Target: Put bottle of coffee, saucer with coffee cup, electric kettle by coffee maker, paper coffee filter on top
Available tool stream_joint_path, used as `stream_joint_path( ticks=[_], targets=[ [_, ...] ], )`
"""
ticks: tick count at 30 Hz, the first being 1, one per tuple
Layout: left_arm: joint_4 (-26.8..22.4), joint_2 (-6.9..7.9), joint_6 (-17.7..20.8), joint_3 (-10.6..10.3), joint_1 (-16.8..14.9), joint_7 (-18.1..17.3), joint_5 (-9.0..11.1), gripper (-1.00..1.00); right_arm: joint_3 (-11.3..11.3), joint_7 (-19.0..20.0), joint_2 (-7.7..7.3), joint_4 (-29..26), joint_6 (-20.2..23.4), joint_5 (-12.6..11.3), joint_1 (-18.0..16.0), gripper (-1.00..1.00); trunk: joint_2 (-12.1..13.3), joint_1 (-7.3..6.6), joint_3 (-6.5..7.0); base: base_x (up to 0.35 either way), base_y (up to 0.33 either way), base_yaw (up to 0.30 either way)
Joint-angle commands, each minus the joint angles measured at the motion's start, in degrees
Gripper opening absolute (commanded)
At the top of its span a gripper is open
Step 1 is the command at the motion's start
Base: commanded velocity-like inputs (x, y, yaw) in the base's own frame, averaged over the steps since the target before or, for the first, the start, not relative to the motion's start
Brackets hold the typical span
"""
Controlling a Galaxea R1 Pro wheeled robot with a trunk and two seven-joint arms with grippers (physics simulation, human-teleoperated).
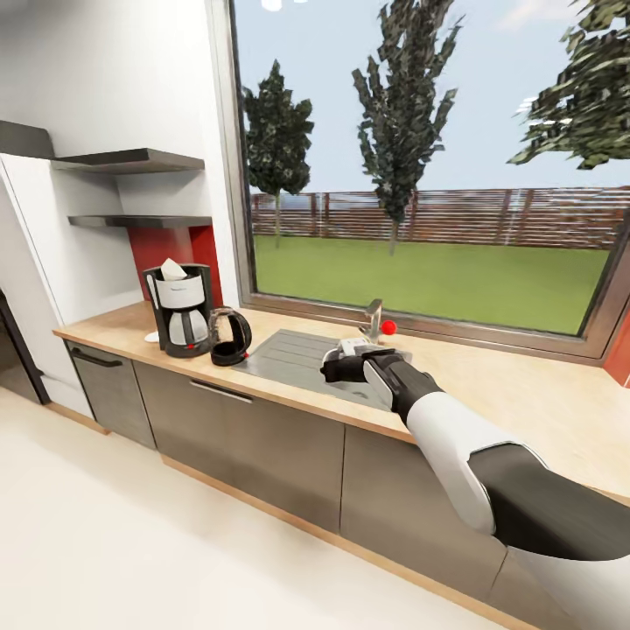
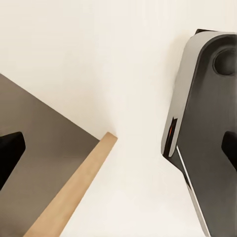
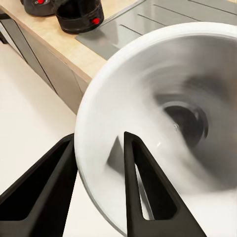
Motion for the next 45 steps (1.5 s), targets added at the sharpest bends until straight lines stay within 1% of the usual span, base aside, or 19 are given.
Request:
stream_joint_path(
  ticks=[1, 6, 22, 24, 29, 31, 34, 36, 37, 41, 45],
  targets=[
    [-0.07, -0.03, -0.11, 0.42, 0.04, 0.09, -0.60, 1.00, 0.20, -0.11, 0.00, -0.04, 0.30, -0.57, -0.01, -1.00, -0.03, 0.02, -0.01, 0.000, 0.000, 0.000],
    [-0.09, -0.03, -0.11, 0.42, 0.04, 0.09, -0.60, 1.00, 0.20, -0.11, 0.00, -0.04, 0.30, -0.57, -0.01, -1.00, -0.03, 0.02, 0.09, 0.000, 0.000, 0.065],
    [-0.15, -0.09, -0.19, 0.42, 0.03, 0.09, -0.60, 1.00, 0.20, -0.11, 0.00, -0.04, 0.30, -0.57, -0.01, -1.00, -0.03, 0.02, 1.02, 0.000, 0.000, 0.191],
    [-0.48, -0.11, -0.24, 0.37, -0.09, 0.09, -0.60, 1.00, 0.20, -0.11, 0.00, -0.04, 0.30, -0.57, -0.01, -1.00, -0.03, 0.02, 1.15, 0.000, 0.000, 0.197],
    [-3.21, -0.07, -0.26, 0.41, -1.23, 0.09, -0.54, 1.00, 0.20, -0.11, 0.00, -0.04, 0.30, -0.57, -0.01, -1.00, -0.03, 0.02, 1.45, 0.000, 0.000, 0.197],
    [-3.99, -0.02, -0.22, 0.43, -1.88, 0.09, -0.12, 1.00, 0.20, -0.11, 0.00, -0.04, 0.30, -0.57, -0.01, -1.00, -0.03, 0.02, 1.57, 0.000, 0.000, 0.197],
    [-4.44, -0.01, -0.24, 0.42, -2.30, 0.09, 1.10, 1.00, 0.20, -0.11, 0.00, -0.06, 0.30, -0.57, -0.01, -1.00, -0.03, 0.02, 1.75, 0.000, 0.000, 0.197],
    [-4.59, -0.02, -0.27, 0.42, -2.44, 0.04, 2.52, 1.00, 0.25, -0.11, 0.00, -0.05, 0.30, -0.57, -0.01, -1.00, -0.03, 0.02, 1.87, 0.000, 0.000, 0.198],
    [-4.62, -0.02, -0.28, 0.42, -2.46, 0.03, 2.92, 1.00, 0.26, -0.11, 0.00, -0.05, 0.30, -0.57, -0.01, -1.00, -0.03, 0.02, 1.93, 0.000, 0.000, 0.206],
    [-4.66, 0.04, -0.45, 0.42, -2.50, 0.00, 3.53, 1.00, 0.29, -0.11, 0.00, -0.04, 0.30, -0.57, -0.01, -1.00, -0.03, 0.02, 2.10, 0.000, 0.000, 0.236],
    [-4.66, -0.02, -1.00, 0.42, -2.50, 0.03, 3.61, 1.00, 0.29, -0.05, 0.00, -0.04, 0.30, -0.57, -0.01, -1.00, -0.03, 0.02, 2.13, 0.000, 0.000, 0.273]
  ],
)
